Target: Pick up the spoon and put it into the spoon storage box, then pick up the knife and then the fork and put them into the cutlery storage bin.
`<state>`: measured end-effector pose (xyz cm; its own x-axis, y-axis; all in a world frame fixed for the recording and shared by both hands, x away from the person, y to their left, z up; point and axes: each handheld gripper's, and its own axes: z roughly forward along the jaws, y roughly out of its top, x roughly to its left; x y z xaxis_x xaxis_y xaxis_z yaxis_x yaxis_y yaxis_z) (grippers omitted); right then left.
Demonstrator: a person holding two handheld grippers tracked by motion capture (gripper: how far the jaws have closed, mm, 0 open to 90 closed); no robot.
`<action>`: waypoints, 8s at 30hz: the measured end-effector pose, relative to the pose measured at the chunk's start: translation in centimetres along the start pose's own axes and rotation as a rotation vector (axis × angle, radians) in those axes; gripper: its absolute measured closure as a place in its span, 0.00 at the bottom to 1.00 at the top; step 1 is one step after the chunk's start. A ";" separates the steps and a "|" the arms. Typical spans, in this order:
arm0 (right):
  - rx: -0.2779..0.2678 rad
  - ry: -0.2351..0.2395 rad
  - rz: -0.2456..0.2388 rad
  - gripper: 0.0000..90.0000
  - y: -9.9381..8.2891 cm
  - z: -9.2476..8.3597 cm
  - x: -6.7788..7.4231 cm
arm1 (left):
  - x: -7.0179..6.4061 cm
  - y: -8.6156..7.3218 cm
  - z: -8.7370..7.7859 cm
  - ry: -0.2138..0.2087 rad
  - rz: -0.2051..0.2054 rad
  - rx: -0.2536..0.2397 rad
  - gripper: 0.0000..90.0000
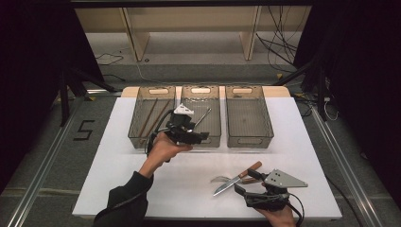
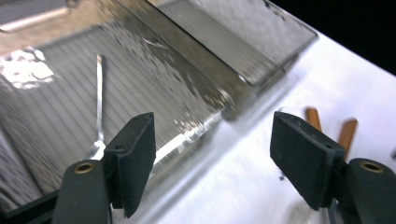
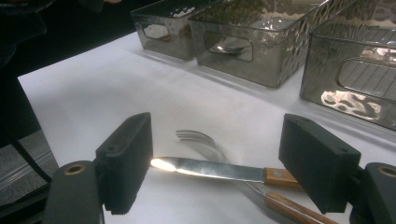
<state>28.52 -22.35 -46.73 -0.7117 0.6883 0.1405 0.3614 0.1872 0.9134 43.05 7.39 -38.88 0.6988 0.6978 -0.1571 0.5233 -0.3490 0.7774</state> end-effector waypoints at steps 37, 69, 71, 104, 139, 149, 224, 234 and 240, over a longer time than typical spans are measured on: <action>0.026 -0.004 -0.014 0.30 0.2 -0.3 -0.8 | -0.4 -10.0 -2.1 -0.060 0.066 -0.118 0.27; 0.190 -0.031 -0.099 0.30 3.4 0.3 -4.6 | 0.0 -14.0 -4.3 0.009 0.078 -0.168 0.27; 0.208 -0.027 -0.109 0.32 3.7 0.6 -4.8 | 0.1 -14.1 -4.4 0.011 0.084 -0.160 0.27; 0.486 -0.186 -0.042 0.96 2.7 5.4 -8.9 | 0.3 -15.4 -5.5 0.025 0.054 -0.195 0.26; 0.582 -0.170 0.007 1.00 0.8 1.9 -5.7 | 0.2 -15.6 -5.9 0.032 0.062 -0.191 0.26; 0.572 -0.136 -0.033 0.98 0.8 1.1 -5.0 | 0.2 -15.6 -5.9 0.032 0.058 -0.192 0.26; 0.730 0.087 -0.346 0.81 1.6 2.5 -4.5 | 0.9 -16.0 -6.3 0.035 0.005 -0.224 0.23; 0.721 0.093 -0.393 0.85 1.7 2.5 -4.1 | 1.0 -16.0 -6.4 0.040 0.005 -0.223 0.23; 0.689 0.068 -0.412 0.85 2.1 2.2 -3.9 | 1.0 -16.0 -6.4 0.041 0.004 -0.220 0.23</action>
<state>33.37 -23.07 -46.21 -0.8961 0.4291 -0.1132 0.3358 0.8224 0.4592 32.24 17.65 -47.58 0.6782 0.7228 -0.1323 0.3983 -0.2103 0.8928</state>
